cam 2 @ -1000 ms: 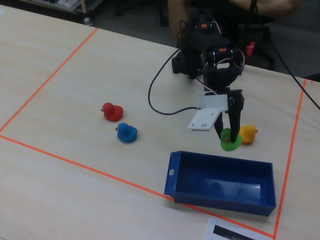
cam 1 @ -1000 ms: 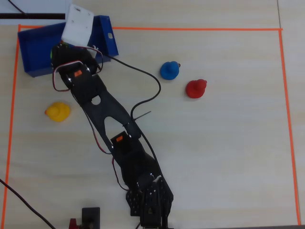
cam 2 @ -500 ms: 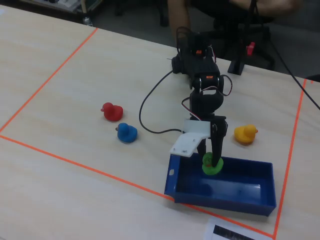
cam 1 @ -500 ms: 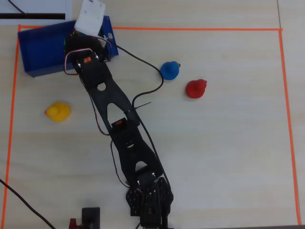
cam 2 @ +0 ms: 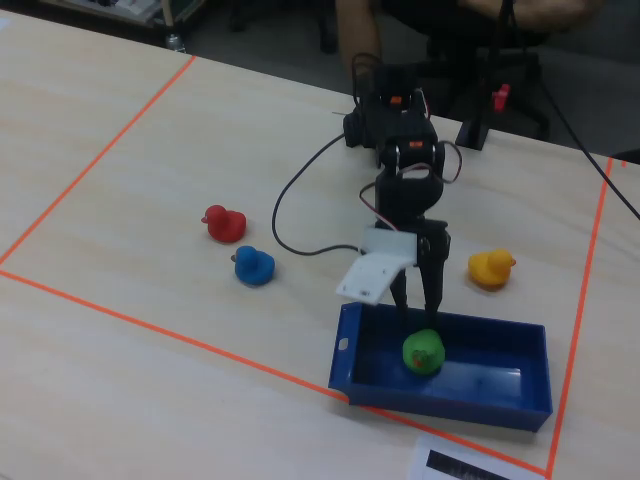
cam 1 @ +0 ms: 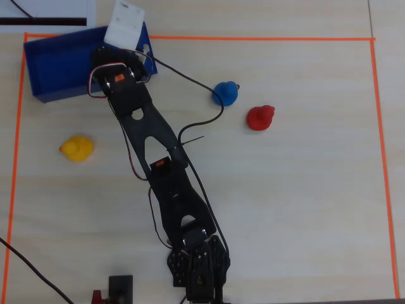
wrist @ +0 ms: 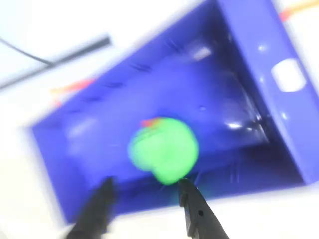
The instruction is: Grasp green duck and put it into box.
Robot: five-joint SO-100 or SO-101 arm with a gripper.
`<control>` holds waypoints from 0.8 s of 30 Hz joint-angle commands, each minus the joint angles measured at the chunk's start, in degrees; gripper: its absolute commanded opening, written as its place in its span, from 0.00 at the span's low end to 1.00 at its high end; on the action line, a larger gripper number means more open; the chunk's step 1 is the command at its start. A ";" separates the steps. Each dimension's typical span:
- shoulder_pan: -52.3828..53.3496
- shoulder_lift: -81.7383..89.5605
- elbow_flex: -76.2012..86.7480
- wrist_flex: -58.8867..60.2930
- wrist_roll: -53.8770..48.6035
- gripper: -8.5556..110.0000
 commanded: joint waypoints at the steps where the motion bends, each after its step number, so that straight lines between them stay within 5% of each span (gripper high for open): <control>1: -0.97 21.18 7.21 2.99 1.23 0.07; 13: -0.88 80.95 79.63 -4.75 -9.49 0.07; 24: 8.09 120.50 123.66 -2.99 -18.72 0.07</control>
